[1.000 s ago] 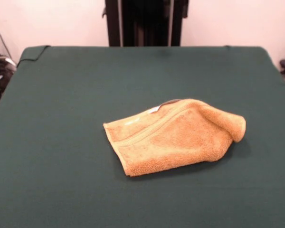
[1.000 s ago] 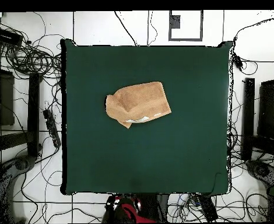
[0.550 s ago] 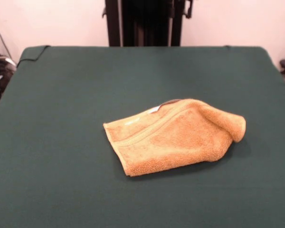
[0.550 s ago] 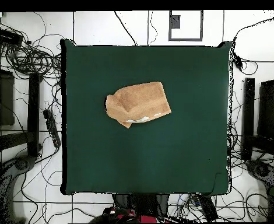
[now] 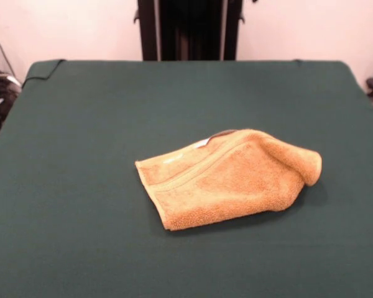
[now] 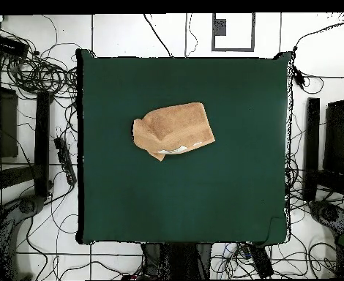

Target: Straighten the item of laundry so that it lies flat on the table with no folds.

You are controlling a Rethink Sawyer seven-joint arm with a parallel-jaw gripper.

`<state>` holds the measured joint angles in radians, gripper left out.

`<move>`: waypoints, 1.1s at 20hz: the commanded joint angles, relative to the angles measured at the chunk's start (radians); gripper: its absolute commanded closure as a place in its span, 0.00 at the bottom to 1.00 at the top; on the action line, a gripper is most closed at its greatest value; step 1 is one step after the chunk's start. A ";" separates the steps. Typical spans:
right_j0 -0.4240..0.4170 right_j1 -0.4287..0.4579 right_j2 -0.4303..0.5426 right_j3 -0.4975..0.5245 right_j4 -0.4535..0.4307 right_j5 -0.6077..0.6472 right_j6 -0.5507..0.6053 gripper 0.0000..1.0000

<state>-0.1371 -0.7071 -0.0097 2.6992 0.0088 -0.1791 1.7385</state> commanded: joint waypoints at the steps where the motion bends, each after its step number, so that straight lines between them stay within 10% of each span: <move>1: 0.076 -0.123 -0.024 -0.080 0.096 0.118 0.198 0.00; 22: 0.071 -0.157 -0.034 -0.097 0.055 0.154 0.178 0.00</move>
<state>-0.0785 -0.8480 -0.0628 2.6999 0.0086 -0.1295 1.7385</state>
